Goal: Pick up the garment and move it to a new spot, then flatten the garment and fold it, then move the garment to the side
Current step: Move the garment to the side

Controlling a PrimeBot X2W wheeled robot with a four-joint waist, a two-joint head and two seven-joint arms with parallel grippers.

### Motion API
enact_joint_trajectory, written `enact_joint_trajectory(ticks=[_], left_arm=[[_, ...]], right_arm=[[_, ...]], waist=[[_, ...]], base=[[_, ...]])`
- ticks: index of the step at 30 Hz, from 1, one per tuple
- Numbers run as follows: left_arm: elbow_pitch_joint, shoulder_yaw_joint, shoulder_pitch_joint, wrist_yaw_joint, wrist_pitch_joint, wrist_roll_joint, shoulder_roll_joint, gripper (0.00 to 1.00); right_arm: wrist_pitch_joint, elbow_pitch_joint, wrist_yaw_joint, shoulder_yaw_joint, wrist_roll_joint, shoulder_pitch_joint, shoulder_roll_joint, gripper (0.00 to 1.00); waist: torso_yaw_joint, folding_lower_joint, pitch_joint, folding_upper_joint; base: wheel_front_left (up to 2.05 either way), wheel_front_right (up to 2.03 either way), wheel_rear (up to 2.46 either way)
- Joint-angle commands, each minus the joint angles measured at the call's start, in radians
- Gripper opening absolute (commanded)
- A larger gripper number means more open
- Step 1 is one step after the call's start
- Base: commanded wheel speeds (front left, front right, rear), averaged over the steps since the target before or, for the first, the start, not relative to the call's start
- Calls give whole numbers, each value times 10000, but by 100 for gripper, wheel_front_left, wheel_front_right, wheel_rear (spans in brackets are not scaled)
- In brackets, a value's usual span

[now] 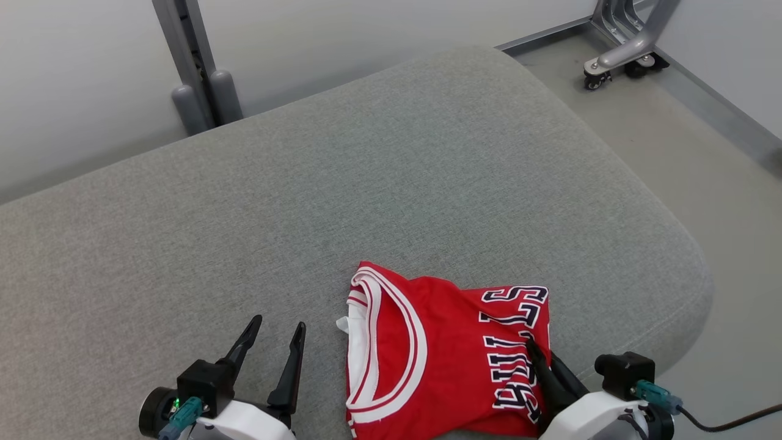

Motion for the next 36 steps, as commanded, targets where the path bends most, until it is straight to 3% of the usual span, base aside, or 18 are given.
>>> enact_joint_trajectory(ticks=[1,7,14,22,23,30,36], left_arm=[[-86,-85,-213,-17,-17,123,65,100],[-264,-102,-384,-62,-17,330,122,100],[-774,48,-753,-88,-17,242,329,100],[-1491,-305,-1457,-77,-17,93,735,100],[-1651,-268,-1624,-78,-16,11,819,100],[-2169,-379,-1915,-78,-17,-89,978,100],[-2366,-348,-1945,-79,-17,-54,1109,100]], right_arm=[[0,-114,-2,-162,-170,-87,-46,0],[0,-109,-2,-687,-550,-639,-48,0],[-2,736,-3,-2187,-2095,-2385,-63,0],[48,2063,-3,-5525,-4799,-4748,-436,0],[146,2217,-3,-6521,-5454,-5177,-695,0],[646,1801,-3,-9611,-7695,-5956,-1584,0],[1105,986,-3,-11311,-9243,-6184,-1918,0]], waist=[[204,0,283,0],[862,0,721,0],[1972,0,1596,0],[3149,0,2784,0],[3378,0,3026,0],[3966,0,3485,0],[4191,0,3584,0]], base=[[0,0,0],[0,0,0],[0,0,0],[0,0,0],[0,0,0],[0,0,0],[0,0,0]])
